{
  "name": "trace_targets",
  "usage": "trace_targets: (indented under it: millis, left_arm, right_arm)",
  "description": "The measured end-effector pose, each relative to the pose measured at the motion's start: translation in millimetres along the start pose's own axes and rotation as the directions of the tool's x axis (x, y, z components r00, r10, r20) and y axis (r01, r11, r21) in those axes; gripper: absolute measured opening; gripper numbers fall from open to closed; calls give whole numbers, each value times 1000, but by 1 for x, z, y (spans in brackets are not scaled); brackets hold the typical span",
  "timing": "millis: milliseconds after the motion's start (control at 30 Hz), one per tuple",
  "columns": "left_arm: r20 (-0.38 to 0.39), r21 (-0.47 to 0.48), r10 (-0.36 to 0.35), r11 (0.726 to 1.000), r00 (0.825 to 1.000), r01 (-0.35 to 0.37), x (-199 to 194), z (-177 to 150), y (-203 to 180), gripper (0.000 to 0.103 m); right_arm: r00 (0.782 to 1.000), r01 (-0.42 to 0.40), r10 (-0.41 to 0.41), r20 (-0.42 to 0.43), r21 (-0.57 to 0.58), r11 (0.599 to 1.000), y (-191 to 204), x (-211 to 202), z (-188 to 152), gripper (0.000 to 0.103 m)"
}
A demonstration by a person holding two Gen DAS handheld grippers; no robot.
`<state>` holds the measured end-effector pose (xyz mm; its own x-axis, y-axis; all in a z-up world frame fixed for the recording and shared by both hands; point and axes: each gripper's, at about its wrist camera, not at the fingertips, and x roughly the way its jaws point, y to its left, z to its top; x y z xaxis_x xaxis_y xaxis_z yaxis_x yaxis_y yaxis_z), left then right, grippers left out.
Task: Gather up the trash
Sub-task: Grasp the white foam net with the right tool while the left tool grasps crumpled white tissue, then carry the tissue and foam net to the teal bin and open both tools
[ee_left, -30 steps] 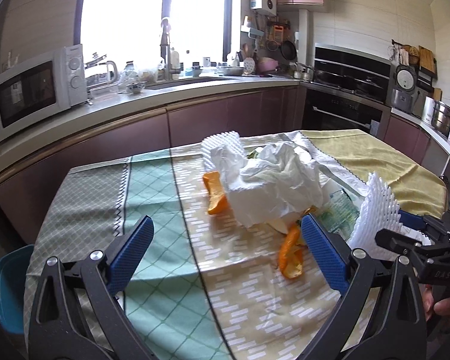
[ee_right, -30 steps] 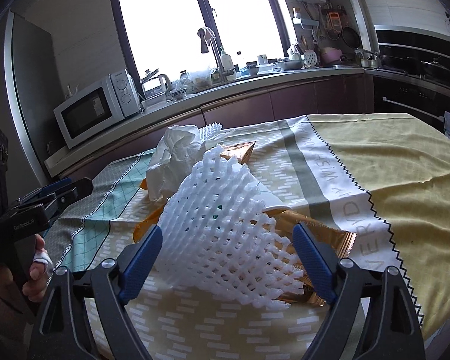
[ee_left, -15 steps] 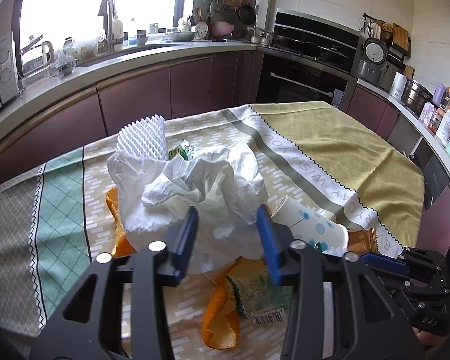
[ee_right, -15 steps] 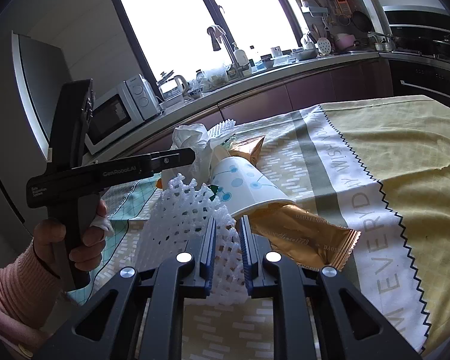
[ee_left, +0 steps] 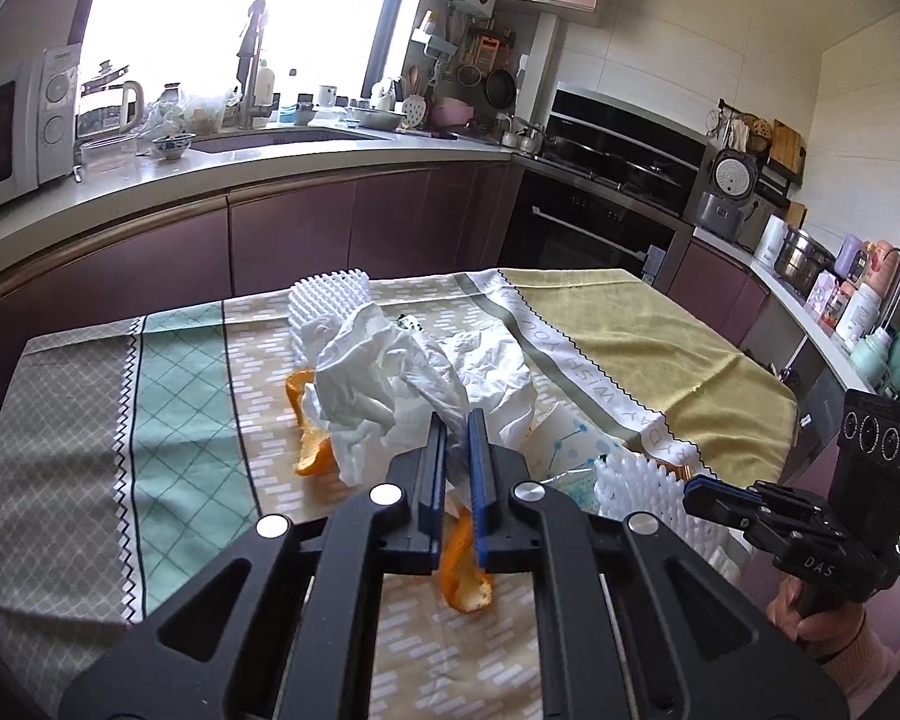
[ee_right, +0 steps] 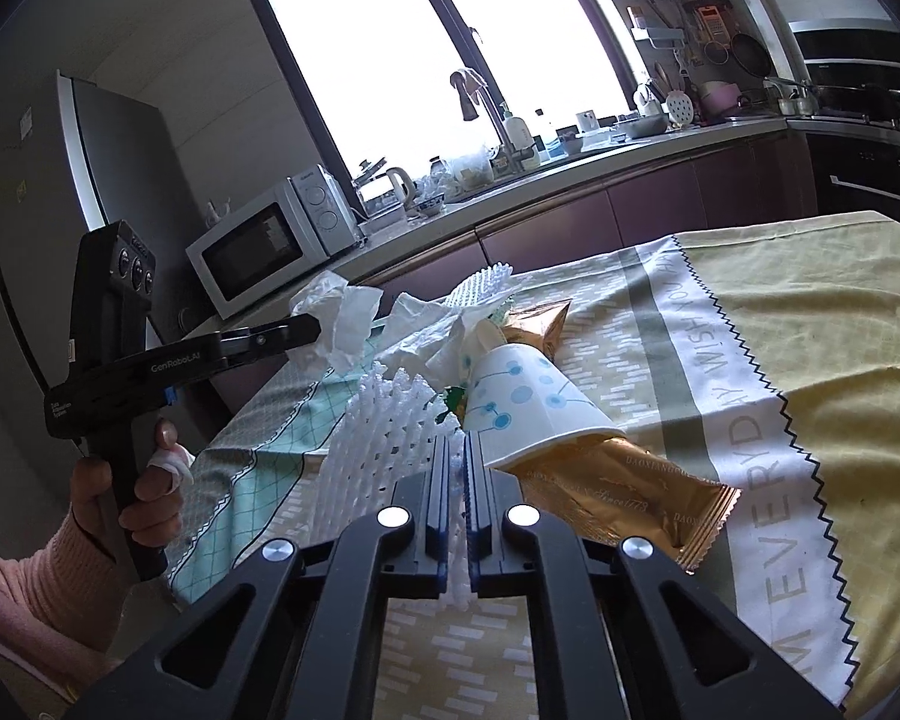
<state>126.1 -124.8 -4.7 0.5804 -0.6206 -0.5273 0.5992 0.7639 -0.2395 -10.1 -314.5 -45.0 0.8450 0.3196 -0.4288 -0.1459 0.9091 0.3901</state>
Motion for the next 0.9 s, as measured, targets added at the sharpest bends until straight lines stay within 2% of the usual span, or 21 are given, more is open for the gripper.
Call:
trace_targets:
  millis: [167,433,567,767,833,900]
  left_arm:
    - [27,-47,31,998,999,-30,-48,-13,28,7]
    - [78,-105,157,983,985,-148,-133,-37,76,7]
    - [90,-144,236,964,968,-222,-175,-51,108,7]
    - [88,-224,361,915,928,-334,-231,-73,164,7]
    - [84,-239,398,898,913,-370,-244,-84,180,7]
    - [77,-258,416,886,906,-385,-255,-92,195,7]
  right_arm:
    - [999,-51,51,6,-30,998,22,0,8,3]
    - [986,-169,167,-21,-97,981,79,21,23,3]
    - [967,-254,248,-59,-141,957,123,50,29,3]
    - [929,-367,344,-138,-207,907,190,100,31,3]
    - [922,-382,354,-159,-211,900,203,113,28,3]
    - [931,-358,323,-168,-252,899,214,119,20,3]
